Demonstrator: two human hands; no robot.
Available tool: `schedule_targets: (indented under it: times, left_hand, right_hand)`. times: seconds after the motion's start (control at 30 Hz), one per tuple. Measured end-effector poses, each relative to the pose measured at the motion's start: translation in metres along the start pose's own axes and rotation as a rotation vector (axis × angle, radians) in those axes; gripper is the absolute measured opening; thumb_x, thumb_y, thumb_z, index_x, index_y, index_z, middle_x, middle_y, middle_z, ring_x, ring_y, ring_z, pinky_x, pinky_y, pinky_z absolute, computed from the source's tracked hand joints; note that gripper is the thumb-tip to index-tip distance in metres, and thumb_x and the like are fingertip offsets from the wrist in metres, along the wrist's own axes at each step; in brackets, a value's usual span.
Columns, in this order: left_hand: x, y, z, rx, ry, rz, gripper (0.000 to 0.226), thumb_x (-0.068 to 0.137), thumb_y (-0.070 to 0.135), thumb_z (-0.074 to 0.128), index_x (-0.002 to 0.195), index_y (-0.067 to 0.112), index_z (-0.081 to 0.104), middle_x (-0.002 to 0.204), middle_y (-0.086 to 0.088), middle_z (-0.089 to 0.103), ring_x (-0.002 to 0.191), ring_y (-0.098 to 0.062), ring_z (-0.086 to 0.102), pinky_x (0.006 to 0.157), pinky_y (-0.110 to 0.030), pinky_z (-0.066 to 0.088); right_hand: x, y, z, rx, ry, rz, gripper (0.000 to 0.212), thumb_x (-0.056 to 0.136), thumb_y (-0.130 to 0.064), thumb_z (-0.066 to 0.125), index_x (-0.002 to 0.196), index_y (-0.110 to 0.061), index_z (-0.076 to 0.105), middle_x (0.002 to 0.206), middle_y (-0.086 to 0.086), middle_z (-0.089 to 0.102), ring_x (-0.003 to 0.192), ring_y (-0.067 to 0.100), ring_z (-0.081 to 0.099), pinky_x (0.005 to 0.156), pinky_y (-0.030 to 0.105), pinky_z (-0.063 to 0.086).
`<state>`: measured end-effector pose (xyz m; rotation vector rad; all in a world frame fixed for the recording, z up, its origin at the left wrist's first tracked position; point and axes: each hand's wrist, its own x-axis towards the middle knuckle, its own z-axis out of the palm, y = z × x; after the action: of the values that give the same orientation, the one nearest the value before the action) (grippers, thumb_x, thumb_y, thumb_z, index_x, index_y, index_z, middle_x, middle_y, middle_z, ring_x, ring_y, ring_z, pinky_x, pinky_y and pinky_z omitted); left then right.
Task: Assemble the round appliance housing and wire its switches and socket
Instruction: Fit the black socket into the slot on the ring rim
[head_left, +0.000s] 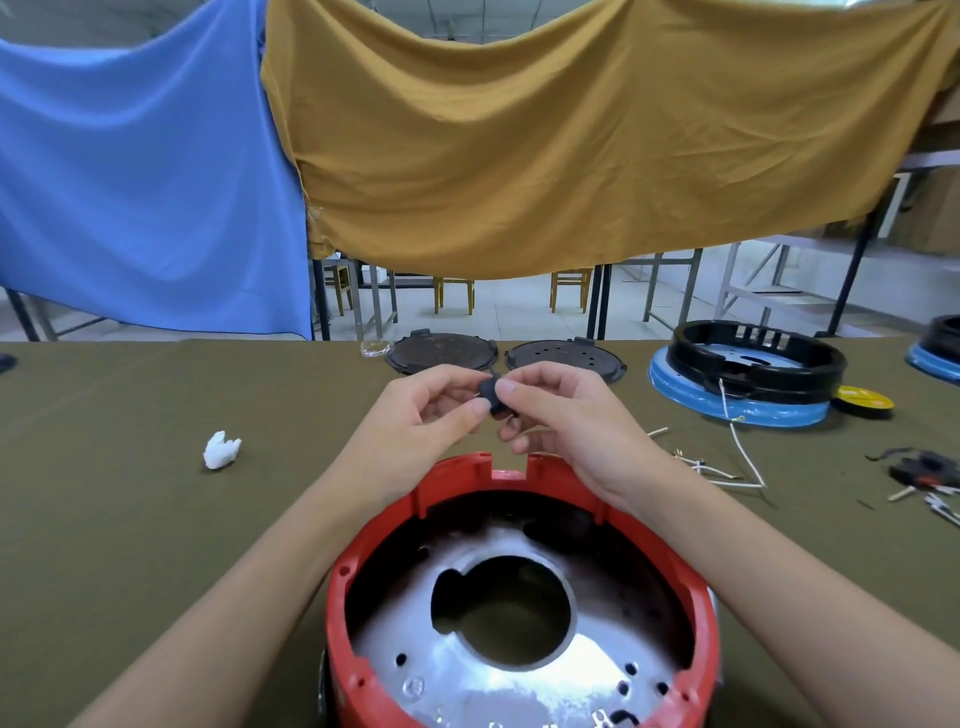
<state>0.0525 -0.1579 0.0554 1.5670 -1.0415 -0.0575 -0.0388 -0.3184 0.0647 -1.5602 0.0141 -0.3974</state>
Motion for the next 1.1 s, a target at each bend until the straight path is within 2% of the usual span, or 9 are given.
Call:
schedule_targets:
  times: [0.07, 0.2, 0.37, 0.43, 0.57, 0.73, 0.9, 1.0, 1.1]
  left_hand:
    - [0.000, 0.000, 0.000, 0.013, -0.001, 0.004, 0.026, 0.092, 0.006, 0.066, 0.108, 0.025, 0.068, 0.097, -0.001, 0.071, 0.086, -0.013, 0.066, 0.081, -0.029, 0.054]
    - [0.000, 0.001, -0.001, 0.009, 0.016, 0.001, 0.032, 0.092, 0.003, 0.063, 0.117, 0.022, 0.065, 0.108, 0.001, 0.070, 0.095, -0.010, 0.067, 0.085, -0.028, 0.054]
    - [-0.002, 0.001, -0.001, 0.072, 0.030, -0.011, 0.015, 0.092, 0.010, 0.067, 0.100, 0.023, 0.069, 0.089, 0.008, 0.072, 0.079, -0.006, 0.066, 0.072, -0.023, 0.054]
    - [-0.001, 0.000, -0.001, 0.117, 0.033, -0.019, 0.015, 0.090, 0.007, 0.068, 0.093, 0.022, 0.070, 0.084, 0.006, 0.072, 0.077, -0.008, 0.067, 0.069, -0.024, 0.055]
    - [0.000, -0.001, 0.001, 0.177, 0.003, -0.033, 0.019, 0.084, 0.004, 0.074, 0.089, 0.022, 0.072, 0.080, 0.006, 0.072, 0.075, -0.007, 0.068, 0.069, -0.019, 0.053]
    - [-0.001, 0.000, 0.001, 0.287, -0.057, -0.021, 0.020, 0.082, 0.006, 0.076, 0.090, 0.024, 0.076, 0.079, 0.008, 0.074, 0.075, -0.006, 0.069, 0.073, -0.017, 0.053]
    - [-0.001, 0.004, 0.002, 0.330, -0.077, -0.036, 0.023, 0.087, 0.009, 0.071, 0.100, 0.026, 0.078, 0.085, 0.007, 0.074, 0.080, -0.011, 0.068, 0.076, -0.021, 0.054]
    - [-0.002, 0.005, 0.002, 0.330, -0.075, -0.051, 0.022, 0.088, 0.009, 0.069, 0.099, 0.025, 0.079, 0.087, 0.010, 0.075, 0.081, -0.012, 0.069, 0.079, -0.024, 0.055]
    - [-0.003, 0.006, 0.001, 0.307, -0.077, -0.073, 0.019, 0.089, 0.011, 0.069, 0.096, 0.025, 0.079, 0.086, 0.012, 0.075, 0.081, -0.011, 0.070, 0.080, -0.026, 0.056]
  right_hand:
    - [-0.002, -0.001, 0.000, -0.094, 0.023, -0.063, 0.014, 0.086, -0.010, 0.075, 0.098, -0.010, 0.068, 0.082, 0.002, 0.072, 0.073, 0.019, 0.067, 0.066, 0.029, 0.056]
    - [-0.004, -0.003, 0.001, -0.589, 0.130, -0.285, 0.022, 0.075, -0.018, 0.084, 0.089, -0.023, 0.067, 0.087, -0.006, 0.071, 0.074, 0.014, 0.066, 0.070, 0.025, 0.056]
    - [-0.002, -0.007, -0.001, -0.828, 0.124, -0.276, 0.033, 0.067, -0.019, 0.090, 0.078, -0.030, 0.061, 0.079, -0.011, 0.065, 0.069, 0.004, 0.063, 0.065, 0.018, 0.053]
    - [-0.001, -0.009, -0.004, -0.866, 0.109, -0.248, 0.031, 0.067, -0.022, 0.090, 0.077, -0.031, 0.062, 0.077, -0.009, 0.066, 0.069, 0.003, 0.063, 0.065, 0.016, 0.052]
    - [-0.001, -0.020, -0.015, -0.855, 0.004, -0.163, 0.014, 0.077, -0.021, 0.082, 0.079, -0.028, 0.070, 0.074, -0.004, 0.073, 0.070, 0.005, 0.068, 0.068, 0.023, 0.054]
    - [-0.001, -0.027, -0.024, -0.835, -0.140, -0.097, 0.007, 0.080, -0.016, 0.078, 0.079, -0.023, 0.076, 0.066, -0.010, 0.072, 0.062, 0.000, 0.066, 0.060, 0.011, 0.047]
    - [0.000, -0.024, -0.026, -0.796, -0.142, -0.093, 0.006, 0.081, -0.016, 0.077, 0.079, -0.023, 0.076, 0.065, -0.012, 0.071, 0.062, -0.001, 0.065, 0.059, 0.009, 0.044]
    - [-0.001, -0.023, -0.026, -0.798, -0.140, -0.089, 0.005, 0.081, -0.018, 0.078, 0.079, -0.023, 0.076, 0.065, -0.012, 0.072, 0.060, -0.002, 0.064, 0.058, 0.007, 0.043]
    - [-0.001, -0.023, -0.026, -0.805, -0.142, -0.080, 0.005, 0.080, -0.019, 0.079, 0.079, -0.023, 0.077, 0.068, -0.011, 0.073, 0.066, 0.002, 0.068, 0.063, 0.011, 0.047]
